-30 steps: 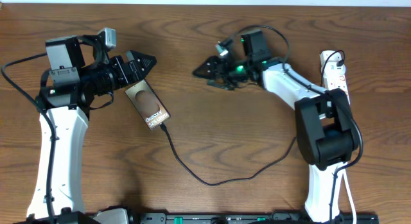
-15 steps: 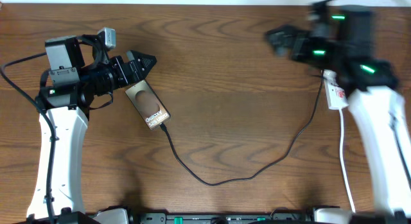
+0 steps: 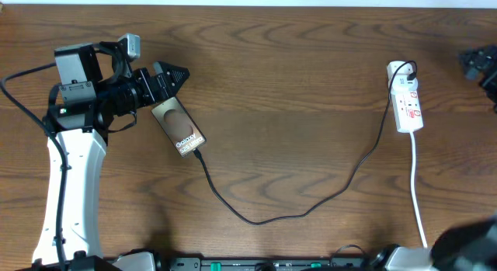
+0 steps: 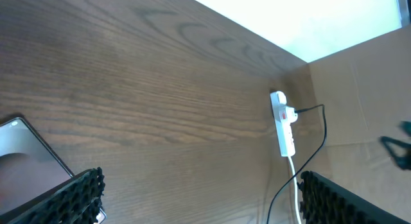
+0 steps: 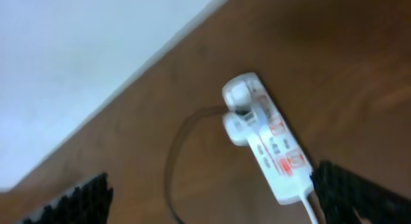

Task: Plug charger to phone and switch on socket
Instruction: 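Bring the right gripper over the white power strip's charger socket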

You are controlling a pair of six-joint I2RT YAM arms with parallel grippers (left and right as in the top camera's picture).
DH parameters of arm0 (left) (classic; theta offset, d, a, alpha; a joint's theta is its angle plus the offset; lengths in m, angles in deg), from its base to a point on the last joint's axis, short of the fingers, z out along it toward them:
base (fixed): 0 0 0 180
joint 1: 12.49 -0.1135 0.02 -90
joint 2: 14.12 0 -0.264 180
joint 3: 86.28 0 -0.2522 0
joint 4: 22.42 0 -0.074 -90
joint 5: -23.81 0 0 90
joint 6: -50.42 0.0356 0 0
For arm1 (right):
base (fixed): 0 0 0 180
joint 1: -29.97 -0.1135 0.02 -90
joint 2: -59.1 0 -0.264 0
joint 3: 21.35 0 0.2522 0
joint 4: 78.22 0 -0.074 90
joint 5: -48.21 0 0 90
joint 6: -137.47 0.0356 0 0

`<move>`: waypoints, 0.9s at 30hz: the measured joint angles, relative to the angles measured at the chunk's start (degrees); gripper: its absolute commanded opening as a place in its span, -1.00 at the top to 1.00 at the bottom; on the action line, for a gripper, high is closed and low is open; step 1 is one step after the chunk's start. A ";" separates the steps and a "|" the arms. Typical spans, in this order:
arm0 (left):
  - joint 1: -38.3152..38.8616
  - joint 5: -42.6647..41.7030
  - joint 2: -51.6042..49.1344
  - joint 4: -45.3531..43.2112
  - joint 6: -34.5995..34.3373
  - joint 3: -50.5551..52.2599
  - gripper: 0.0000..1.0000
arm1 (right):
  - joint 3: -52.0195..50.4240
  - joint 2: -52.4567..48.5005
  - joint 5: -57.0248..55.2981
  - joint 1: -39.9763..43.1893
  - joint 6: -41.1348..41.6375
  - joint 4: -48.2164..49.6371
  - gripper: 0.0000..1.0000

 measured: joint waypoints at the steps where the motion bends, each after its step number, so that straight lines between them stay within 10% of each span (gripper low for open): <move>1: 0.00 0.00 0.00 -0.02 0.00 0.00 -0.90 | 2.64 -3.37 0.96 0.55 -0.96 -3.02 -0.98; 12: 0.00 0.02 0.00 -0.02 0.02 0.00 -0.90 | 41.09 -33.29 -2.05 0.15 -14.34 -37.16 -0.99; 27: 0.00 0.00 0.00 0.15 0.02 0.00 -0.90 | 44.30 -46.34 -2.89 -3.52 -25.33 -39.28 -0.99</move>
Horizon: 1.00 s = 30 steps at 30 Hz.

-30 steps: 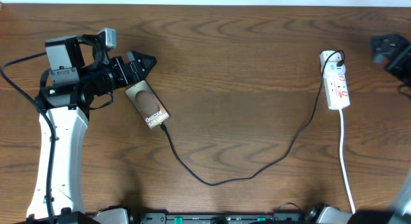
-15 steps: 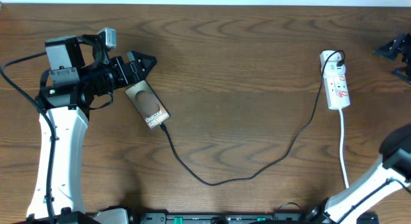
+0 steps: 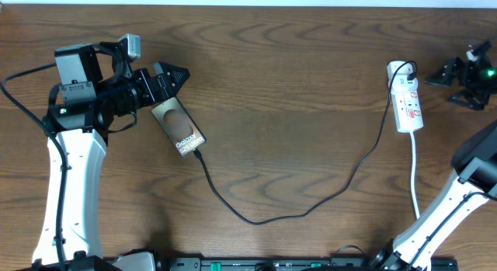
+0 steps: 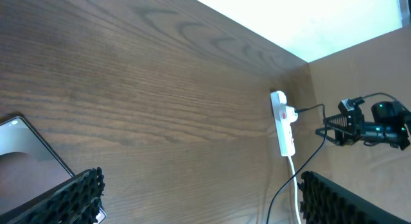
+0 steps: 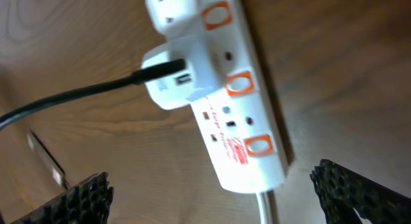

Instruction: Plug charger to phone and switch on socket

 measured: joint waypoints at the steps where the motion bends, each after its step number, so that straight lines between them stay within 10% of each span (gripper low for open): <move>1: 0.00 0.00 0.00 0.00 0.00 0.00 -0.91 | 0.00 -0.02 -0.02 -0.61 -0.72 0.17 -0.99; 30: 0.00 0.00 0.00 1.09 0.22 0.00 -0.90 | -1.01 -0.02 -8.81 -8.44 -0.17 7.43 -0.98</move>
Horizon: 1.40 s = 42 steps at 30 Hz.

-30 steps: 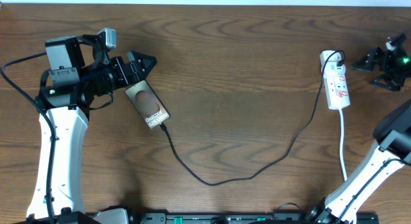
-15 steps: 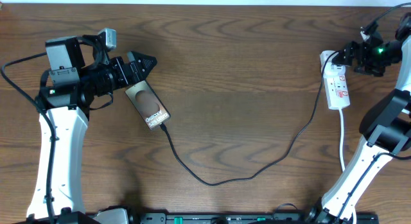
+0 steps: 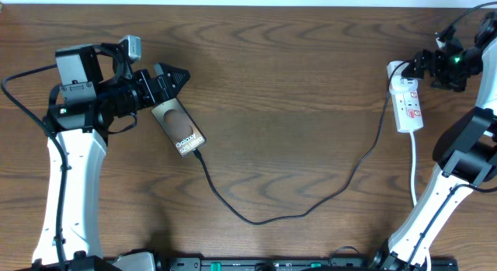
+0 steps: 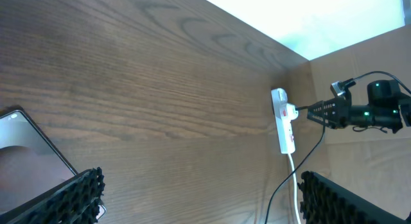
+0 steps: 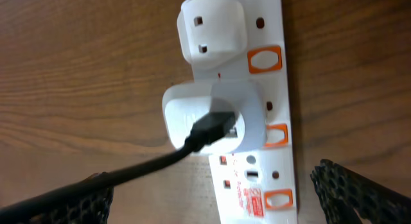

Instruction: Plug charger to phone and switch on socket

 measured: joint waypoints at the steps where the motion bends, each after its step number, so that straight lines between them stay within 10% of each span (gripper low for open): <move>1: 0.00 0.00 0.00 0.02 0.00 0.00 -0.90 | -0.76 0.00 0.07 -0.13 0.02 0.50 -0.98; 42: 0.00 0.66 0.00 0.48 1.29 0.00 -0.91 | -9.68 0.02 2.80 -1.68 1.33 6.03 -0.99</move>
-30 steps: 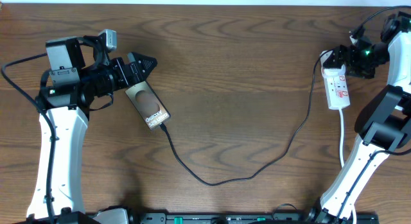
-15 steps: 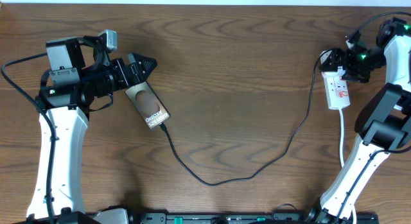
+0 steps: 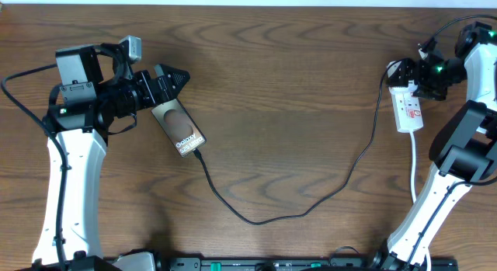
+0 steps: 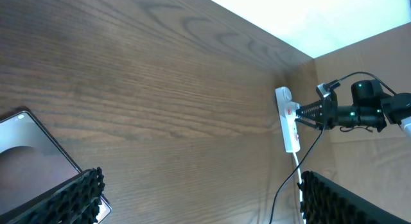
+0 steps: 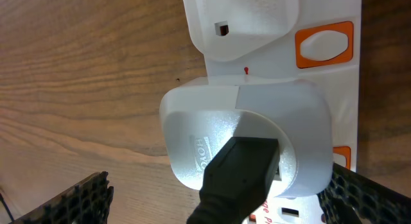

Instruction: Plug charger to phone and switch on socket

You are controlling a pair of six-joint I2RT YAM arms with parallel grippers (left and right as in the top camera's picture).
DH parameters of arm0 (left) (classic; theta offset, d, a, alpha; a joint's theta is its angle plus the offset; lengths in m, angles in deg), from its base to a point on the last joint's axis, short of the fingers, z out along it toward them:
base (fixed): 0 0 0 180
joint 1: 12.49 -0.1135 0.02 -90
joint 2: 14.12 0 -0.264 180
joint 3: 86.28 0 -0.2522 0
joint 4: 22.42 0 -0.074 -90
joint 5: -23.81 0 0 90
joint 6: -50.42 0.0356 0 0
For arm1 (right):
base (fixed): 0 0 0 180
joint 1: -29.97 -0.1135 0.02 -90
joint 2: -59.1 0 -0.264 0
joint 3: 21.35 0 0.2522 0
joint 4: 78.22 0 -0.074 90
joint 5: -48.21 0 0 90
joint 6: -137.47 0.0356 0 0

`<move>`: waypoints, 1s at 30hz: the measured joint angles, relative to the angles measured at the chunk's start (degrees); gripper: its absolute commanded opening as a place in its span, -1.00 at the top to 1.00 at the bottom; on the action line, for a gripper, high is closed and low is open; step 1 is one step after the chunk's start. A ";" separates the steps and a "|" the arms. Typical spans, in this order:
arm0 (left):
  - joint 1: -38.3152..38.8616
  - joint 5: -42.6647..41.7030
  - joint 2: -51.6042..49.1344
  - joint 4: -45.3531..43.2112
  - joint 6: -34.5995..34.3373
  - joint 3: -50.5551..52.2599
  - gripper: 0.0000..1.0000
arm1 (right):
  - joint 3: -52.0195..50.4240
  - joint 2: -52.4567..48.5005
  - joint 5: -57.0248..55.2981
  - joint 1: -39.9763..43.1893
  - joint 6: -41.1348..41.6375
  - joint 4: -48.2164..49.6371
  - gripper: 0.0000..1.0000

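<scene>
A phone [image 3: 180, 125] lies screen-up at the left, with a black cable [image 3: 256, 218] running from its lower end. The cable leads to a white adapter [image 5: 244, 134] plugged into the white power strip [image 3: 409, 108]. A black USB plug [image 5: 241, 169] sits in that adapter. Orange switches [image 5: 324, 44] line the strip's right side. My right gripper [image 3: 401, 72] hangs open close over the adapter, one finger on each side [image 5: 218, 205]. My left gripper [image 3: 175, 74] is open at the phone's top end, whose corner [image 4: 32, 147] shows in the left wrist view.
A second white plug [image 5: 247, 18] occupies the strip's end socket beside the adapter. The strip's white lead [image 3: 418, 193] runs toward the table's front edge. Beyond the strip, brown cardboard [image 4: 359, 76] borders the right side of the table.
My right gripper has come closer to the strip. The adapter and its USB plug now fill the right wrist view. The left arm and the phone have hardly moved.
My right gripper was first at the table's far right edge, away from the strip. Then it was just right of the strip, then at the strip's top end, and now close over the adapter. My left gripper stayed open at the phone throughout.
</scene>
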 measured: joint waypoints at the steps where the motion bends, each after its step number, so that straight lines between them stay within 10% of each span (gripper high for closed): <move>1: 0.00 0.00 0.00 -0.02 0.00 0.00 -0.90 | -0.02 0.00 0.00 0.02 0.00 0.02 -0.99; 30: 0.00 0.00 0.00 0.00 0.00 0.00 -0.91 | -6.08 2.69 1.09 0.13 0.70 5.40 -0.96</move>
